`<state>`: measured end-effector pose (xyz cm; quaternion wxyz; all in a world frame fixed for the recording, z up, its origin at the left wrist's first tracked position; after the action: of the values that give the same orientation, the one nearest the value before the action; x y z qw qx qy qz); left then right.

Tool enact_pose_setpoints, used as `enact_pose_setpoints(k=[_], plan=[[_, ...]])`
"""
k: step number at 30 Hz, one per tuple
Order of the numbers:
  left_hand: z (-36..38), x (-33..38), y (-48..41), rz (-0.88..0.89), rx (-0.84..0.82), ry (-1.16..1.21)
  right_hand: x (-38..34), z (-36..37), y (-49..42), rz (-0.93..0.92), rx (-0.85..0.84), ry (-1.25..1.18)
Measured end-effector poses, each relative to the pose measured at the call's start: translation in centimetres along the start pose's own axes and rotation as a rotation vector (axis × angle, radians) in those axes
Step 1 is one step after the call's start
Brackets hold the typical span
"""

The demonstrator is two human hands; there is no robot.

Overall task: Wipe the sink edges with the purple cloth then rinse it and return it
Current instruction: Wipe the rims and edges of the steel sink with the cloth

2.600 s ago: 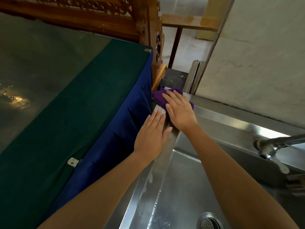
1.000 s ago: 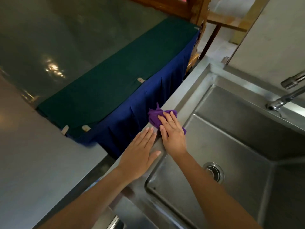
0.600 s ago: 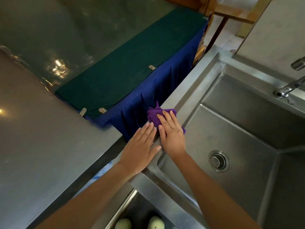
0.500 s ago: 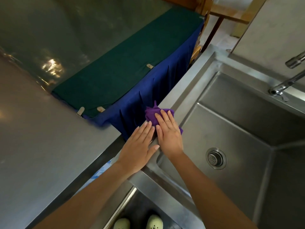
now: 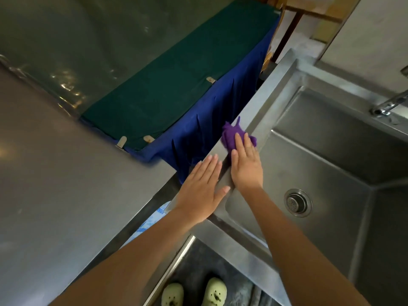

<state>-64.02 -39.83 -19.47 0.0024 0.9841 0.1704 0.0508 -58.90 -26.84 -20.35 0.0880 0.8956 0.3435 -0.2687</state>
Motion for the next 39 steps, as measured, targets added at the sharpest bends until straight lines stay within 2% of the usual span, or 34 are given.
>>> enact_pose_setpoints(k=[3,6,11,23,29,32,39], plan=[[-0.2,-0.1,-0.2,-0.015,0.016,-0.002,-0.9,0.8,2.9,-0.086,-0.008,0.007],[-0.1,-0.2,0.1,0.021,-0.024,0.027,-0.9,0.7,3.0,-0.046,-0.03,-0.025],[0.1,-0.5,3.1,-0.02,-0.021,0.04,-1.7,0.4,4.4,-0.062,-0.026,-0.128],[1.0,-1.2,10.0,-0.074,-0.014,0.019,-4.3,0.1,9.5,-0.046,-0.212,-0.13],[0.7,-1.3,11.9,-0.084,-0.022,0.027,-5.0,-0.1,12.0,-0.113,-0.252,-0.127],[0.7,-1.3,12.1,-0.063,-0.028,0.034,-5.6,-0.8,12.9,-0.168,-0.201,-0.075],[0.4,-1.3,12.5,-0.026,0.005,0.052,-6.8,-1.9,14.1,-0.111,-0.206,0.1]])
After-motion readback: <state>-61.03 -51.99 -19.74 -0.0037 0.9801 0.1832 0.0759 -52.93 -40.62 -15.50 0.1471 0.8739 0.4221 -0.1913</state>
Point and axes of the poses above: each hand's wrist, its own y-axis away from the middle knuckle, its own z-axis out of the palm, x = y × z, the point moved 4 cm from there along -y, towards the middle knuckle, and after that the axes turned 3 degrees about -y, right-handed, at the moved point
